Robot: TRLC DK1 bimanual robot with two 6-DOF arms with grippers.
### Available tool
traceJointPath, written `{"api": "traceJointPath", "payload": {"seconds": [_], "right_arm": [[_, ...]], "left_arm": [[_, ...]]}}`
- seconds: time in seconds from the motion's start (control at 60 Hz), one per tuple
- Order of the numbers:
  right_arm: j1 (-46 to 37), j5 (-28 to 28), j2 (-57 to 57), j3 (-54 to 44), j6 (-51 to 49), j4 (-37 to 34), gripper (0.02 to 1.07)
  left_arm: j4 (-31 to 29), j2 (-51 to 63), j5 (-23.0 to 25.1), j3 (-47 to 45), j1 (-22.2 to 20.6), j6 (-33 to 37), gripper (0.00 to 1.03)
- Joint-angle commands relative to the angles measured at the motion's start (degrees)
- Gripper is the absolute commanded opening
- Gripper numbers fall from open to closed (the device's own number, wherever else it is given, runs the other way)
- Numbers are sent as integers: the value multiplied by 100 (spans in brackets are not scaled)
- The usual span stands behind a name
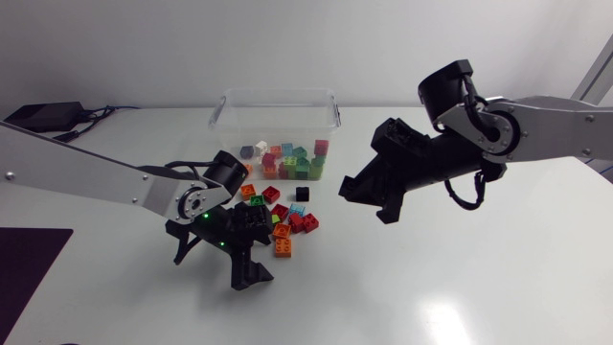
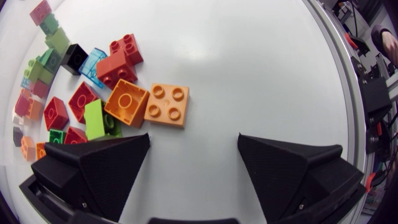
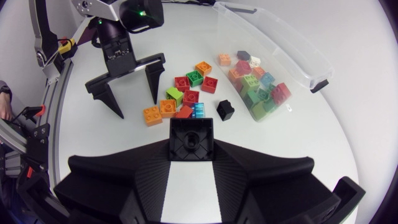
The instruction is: Place the duplo bricks in the container
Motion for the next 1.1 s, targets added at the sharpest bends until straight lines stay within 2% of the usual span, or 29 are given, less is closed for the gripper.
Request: {"api": "traceJointPath", "payload": {"seconds": [0.0, 0.25, 0.35, 0.6, 0.7, 0.933, 1.083], "right_arm": [[31, -50, -145, 91, 96, -161, 31], [75, -68, -206, 575, 325, -249, 31], [75, -103, -83, 873, 483, -188, 31], [22, -129, 576, 1559, 1046, 349, 31], [22, -111, 866, 1805, 1362, 700, 31], [5, -85, 1727, 2491, 1828, 1201, 31], [5, -59, 2105, 2869, 2162, 1491, 31]], "left_arm": [[183, 265, 83, 200, -79, 149, 98], [535, 493, 136, 349, -237, 96, 98], [544, 493, 162, 314, -246, 105, 95], [544, 449, 197, 94, -158, 149, 52], [544, 344, 250, -20, -79, 158, 31], [500, -412, 276, -565, 26, 184, 30], [43, -1045, 347, -741, 220, 298, 29]]}}
